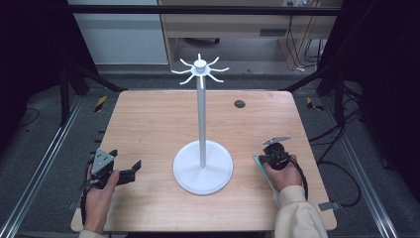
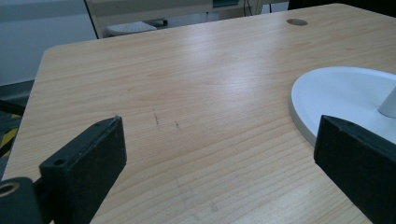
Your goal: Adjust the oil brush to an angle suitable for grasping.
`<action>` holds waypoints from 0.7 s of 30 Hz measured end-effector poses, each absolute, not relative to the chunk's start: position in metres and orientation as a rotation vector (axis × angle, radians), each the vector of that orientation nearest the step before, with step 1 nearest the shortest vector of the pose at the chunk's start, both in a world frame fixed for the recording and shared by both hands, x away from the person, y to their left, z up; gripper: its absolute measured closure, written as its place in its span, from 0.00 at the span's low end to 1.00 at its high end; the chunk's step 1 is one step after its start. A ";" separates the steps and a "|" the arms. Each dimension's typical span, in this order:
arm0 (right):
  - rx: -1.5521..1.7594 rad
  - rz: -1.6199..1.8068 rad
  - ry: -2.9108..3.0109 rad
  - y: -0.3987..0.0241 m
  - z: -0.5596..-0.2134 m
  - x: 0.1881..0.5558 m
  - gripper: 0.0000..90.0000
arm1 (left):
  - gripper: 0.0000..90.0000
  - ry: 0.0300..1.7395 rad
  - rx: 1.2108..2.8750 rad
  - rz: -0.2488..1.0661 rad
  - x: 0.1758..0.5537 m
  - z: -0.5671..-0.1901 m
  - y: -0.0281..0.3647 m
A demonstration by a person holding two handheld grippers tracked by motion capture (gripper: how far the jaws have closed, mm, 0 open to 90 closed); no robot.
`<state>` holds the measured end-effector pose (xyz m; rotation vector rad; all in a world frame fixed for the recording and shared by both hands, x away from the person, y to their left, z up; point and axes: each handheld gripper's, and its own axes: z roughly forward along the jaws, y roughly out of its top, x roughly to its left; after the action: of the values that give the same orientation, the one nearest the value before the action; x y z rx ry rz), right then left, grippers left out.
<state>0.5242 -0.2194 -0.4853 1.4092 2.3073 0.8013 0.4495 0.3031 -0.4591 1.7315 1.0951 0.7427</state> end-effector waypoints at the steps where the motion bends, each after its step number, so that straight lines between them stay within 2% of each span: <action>1: 1.376 0.818 2.351 -0.214 -0.485 0.522 1.00 | 0.02 1.093 1.734 0.744 0.450 -0.459 0.303; 21: 1.180 0.835 2.503 -0.190 -0.478 0.502 1.00 | 0.02 1.100 1.740 0.733 0.450 -0.460 0.304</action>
<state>0.5020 -0.1901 -0.4779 1.1803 2.5027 0.8351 0.4502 0.3037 -0.4603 1.7398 1.1002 0.7330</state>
